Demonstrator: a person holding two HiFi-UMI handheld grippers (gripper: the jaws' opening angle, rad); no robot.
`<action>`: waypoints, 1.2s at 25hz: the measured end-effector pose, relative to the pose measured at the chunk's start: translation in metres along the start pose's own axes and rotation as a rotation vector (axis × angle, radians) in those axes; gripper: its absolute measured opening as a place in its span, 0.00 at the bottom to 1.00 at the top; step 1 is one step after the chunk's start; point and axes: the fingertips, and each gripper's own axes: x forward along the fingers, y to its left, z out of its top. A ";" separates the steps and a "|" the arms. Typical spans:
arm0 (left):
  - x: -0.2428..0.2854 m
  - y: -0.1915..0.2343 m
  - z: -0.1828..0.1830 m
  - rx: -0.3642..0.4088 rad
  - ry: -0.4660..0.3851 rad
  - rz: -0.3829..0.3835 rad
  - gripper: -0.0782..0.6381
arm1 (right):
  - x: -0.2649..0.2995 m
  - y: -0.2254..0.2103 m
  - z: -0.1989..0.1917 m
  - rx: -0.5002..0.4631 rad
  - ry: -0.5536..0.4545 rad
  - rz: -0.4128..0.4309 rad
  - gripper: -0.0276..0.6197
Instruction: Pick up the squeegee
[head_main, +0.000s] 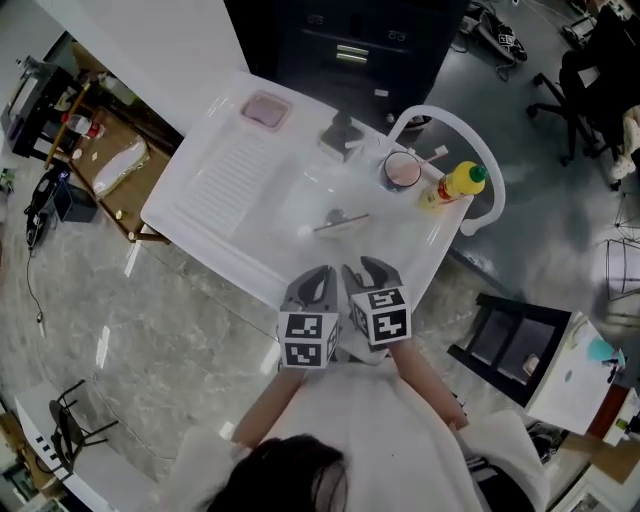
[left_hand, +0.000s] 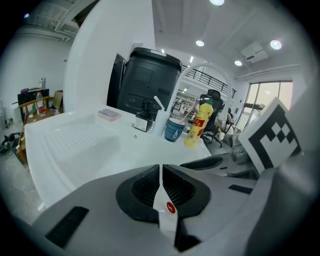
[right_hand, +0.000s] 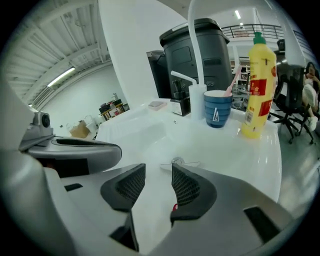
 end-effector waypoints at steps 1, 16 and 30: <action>0.004 0.004 0.001 0.009 0.011 -0.012 0.16 | 0.006 -0.002 0.001 0.012 0.011 -0.008 0.31; 0.060 0.053 0.016 0.068 0.108 -0.095 0.16 | 0.081 -0.033 -0.021 0.019 0.210 -0.080 0.35; 0.090 0.072 0.012 0.052 0.165 -0.130 0.16 | 0.130 -0.050 -0.061 -0.015 0.386 -0.087 0.35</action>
